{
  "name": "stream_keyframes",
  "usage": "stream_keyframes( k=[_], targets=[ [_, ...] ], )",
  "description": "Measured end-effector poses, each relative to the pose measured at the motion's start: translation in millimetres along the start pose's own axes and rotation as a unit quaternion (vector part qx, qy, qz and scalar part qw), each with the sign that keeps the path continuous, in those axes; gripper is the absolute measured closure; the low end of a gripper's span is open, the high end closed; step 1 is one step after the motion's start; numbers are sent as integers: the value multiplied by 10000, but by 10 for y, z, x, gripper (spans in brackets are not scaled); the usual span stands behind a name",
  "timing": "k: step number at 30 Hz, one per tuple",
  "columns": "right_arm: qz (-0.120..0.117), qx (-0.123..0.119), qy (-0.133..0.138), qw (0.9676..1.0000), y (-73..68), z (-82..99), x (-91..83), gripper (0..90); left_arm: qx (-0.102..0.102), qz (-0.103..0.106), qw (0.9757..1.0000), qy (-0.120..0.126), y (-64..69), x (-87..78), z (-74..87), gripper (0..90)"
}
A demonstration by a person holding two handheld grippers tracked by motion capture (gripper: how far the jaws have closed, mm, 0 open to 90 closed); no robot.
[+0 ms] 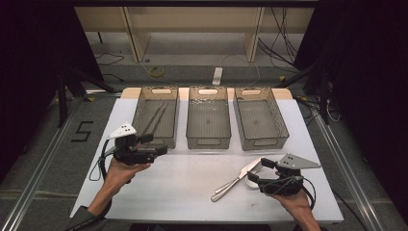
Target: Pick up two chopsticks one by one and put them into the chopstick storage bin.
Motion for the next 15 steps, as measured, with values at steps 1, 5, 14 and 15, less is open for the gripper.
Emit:
stream_keyframes(
  k=[1,5,14,15],
  targets=[
    [7,-27,-32,10000,13,3,-3,260,26,-10,10000,23,8,-7,6,158],
    [39,-88,-148,9998,62,24,-10,260,83,0,9999,82,37,-52,28,157],
    [119,-148,-423,9989,163,85,-57,259,293,-95,9995,54,54,-109,79,157],
    [130,-172,-446,9988,177,92,-61,259,336,-111,9994,33,59,-115,87,157]
  ],
)
Point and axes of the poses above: each handheld gripper's, and its own axes: x roughly forward along the jaws, z roughly out of its underside, y roughly to its right, the point moved 7 cm from there along x, roughly forward along the jaws, and after that the axes turned 8 degrees about y, right-handed, at the moved point
